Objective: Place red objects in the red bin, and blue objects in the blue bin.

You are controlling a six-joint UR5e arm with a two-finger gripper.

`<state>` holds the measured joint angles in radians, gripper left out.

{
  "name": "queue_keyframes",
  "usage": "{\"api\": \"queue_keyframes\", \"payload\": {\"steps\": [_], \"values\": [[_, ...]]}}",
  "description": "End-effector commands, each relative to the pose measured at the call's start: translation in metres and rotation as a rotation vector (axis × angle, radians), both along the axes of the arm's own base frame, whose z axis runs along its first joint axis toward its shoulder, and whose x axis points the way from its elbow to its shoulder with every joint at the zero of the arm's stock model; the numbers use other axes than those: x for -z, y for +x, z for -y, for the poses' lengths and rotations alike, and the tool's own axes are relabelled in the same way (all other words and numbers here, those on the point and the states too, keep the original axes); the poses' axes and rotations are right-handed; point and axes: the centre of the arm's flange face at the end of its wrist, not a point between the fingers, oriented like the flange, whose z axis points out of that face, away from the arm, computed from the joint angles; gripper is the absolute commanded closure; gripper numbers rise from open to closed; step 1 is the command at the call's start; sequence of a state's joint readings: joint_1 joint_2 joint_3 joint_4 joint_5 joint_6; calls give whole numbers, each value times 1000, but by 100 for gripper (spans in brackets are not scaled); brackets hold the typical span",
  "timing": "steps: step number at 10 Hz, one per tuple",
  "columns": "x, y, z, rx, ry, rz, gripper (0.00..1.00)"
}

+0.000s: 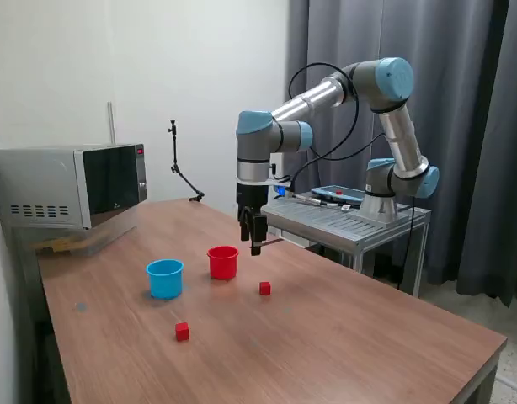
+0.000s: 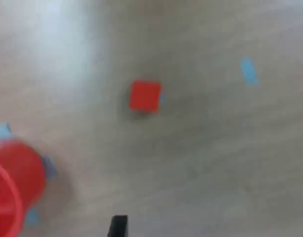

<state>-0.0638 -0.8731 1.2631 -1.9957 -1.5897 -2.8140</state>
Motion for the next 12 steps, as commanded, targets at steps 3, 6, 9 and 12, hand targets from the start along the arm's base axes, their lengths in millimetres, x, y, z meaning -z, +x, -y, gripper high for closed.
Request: {"api": "queue_keyframes", "payload": {"steps": [3,6,9,12], "values": [[1,-43,3,-20,1,-54,0],[14,-62,3,-56,-6,-46,0],[24,-79,5,-96,-30,-58,0],[48,-87,4,-142,-34,0,0]]}}
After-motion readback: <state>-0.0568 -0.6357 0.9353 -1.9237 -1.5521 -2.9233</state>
